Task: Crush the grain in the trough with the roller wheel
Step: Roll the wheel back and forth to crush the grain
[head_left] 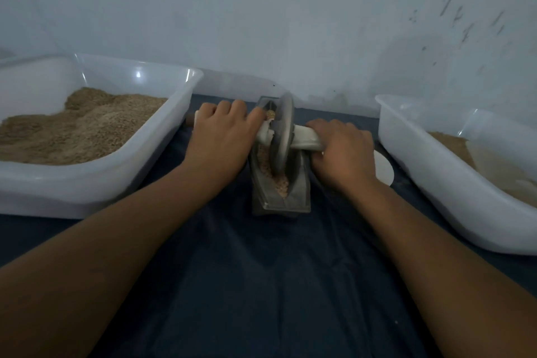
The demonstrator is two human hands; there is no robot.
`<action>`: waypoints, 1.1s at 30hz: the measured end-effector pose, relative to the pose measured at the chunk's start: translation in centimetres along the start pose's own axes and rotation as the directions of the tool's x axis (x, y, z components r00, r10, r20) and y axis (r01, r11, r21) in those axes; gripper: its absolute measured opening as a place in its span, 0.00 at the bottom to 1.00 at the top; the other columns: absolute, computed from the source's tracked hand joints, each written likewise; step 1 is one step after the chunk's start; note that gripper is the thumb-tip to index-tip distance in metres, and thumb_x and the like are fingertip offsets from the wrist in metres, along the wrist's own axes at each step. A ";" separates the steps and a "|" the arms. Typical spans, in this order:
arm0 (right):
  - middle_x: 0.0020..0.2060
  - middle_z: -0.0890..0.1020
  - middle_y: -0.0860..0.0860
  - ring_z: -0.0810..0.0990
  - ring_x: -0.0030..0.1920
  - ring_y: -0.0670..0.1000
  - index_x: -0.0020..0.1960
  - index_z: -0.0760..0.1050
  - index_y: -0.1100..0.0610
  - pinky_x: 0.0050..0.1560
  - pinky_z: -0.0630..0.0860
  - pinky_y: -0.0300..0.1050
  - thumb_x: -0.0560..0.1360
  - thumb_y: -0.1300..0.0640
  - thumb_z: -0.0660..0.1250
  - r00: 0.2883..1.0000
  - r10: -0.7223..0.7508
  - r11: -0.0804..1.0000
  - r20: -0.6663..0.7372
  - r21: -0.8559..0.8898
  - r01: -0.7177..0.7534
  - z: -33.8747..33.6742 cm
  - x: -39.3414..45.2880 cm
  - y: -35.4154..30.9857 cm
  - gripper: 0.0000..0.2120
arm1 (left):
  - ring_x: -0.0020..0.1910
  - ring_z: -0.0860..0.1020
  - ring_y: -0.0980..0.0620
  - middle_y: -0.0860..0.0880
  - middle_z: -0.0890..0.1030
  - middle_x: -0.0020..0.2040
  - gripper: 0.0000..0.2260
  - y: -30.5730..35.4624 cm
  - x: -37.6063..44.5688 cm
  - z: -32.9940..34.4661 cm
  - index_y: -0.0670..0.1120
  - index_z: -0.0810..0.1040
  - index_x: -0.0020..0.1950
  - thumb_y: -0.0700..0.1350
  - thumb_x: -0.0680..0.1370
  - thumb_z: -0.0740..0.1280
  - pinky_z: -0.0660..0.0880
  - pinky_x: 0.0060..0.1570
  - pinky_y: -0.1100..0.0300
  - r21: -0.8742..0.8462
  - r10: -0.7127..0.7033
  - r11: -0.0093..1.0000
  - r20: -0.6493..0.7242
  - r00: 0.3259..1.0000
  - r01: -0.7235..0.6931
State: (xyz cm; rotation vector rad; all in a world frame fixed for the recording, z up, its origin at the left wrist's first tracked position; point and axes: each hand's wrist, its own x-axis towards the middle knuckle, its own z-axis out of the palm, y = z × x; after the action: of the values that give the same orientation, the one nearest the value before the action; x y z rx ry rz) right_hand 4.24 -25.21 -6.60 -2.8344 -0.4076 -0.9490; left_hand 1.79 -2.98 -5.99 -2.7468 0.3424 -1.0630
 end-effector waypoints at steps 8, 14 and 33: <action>0.47 0.82 0.49 0.80 0.49 0.58 0.55 0.74 0.46 0.45 0.63 0.51 0.75 0.46 0.65 0.993 -0.023 0.996 0.115 -0.078 0.032 1.9 3.8 1.0 0.10 | 0.53 0.76 0.41 0.44 0.76 0.54 0.17 -0.7 2.5 2.1 0.48 0.70 0.64 0.44 0.77 0.67 0.70 0.53 0.47 0.017 -0.013 1.000 0.028 1.000 0.012; 0.45 0.80 0.48 0.76 0.42 0.55 0.54 0.72 0.44 0.34 0.60 0.45 0.75 0.46 0.65 0.974 -0.021 0.997 0.227 -0.072 0.038 2.2 6.1 1.6 0.09 | 0.50 0.77 0.41 0.44 0.77 0.53 0.17 -1.5 4.4 3.0 0.49 0.69 0.63 0.44 0.76 0.68 0.69 0.49 0.48 -0.009 0.000 1.000 0.075 0.997 0.000; 0.49 0.79 0.52 0.77 0.48 0.58 0.57 0.70 0.51 0.44 0.60 0.51 0.72 0.44 0.67 0.991 -0.085 0.994 0.101 -0.058 0.091 0.5 1.7 0.5 0.18 | 0.54 0.75 0.39 0.43 0.74 0.55 0.21 -0.1 1.3 -0.2 0.49 0.71 0.65 0.50 0.75 0.69 0.70 0.55 0.45 -0.027 -0.006 1.000 0.092 0.996 0.008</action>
State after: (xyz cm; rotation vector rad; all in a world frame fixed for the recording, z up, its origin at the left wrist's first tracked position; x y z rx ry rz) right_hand 6.01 -25.25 -5.99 -2.9510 -0.5273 -0.8545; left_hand 2.60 -3.23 -5.00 -2.8119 0.3362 -0.9357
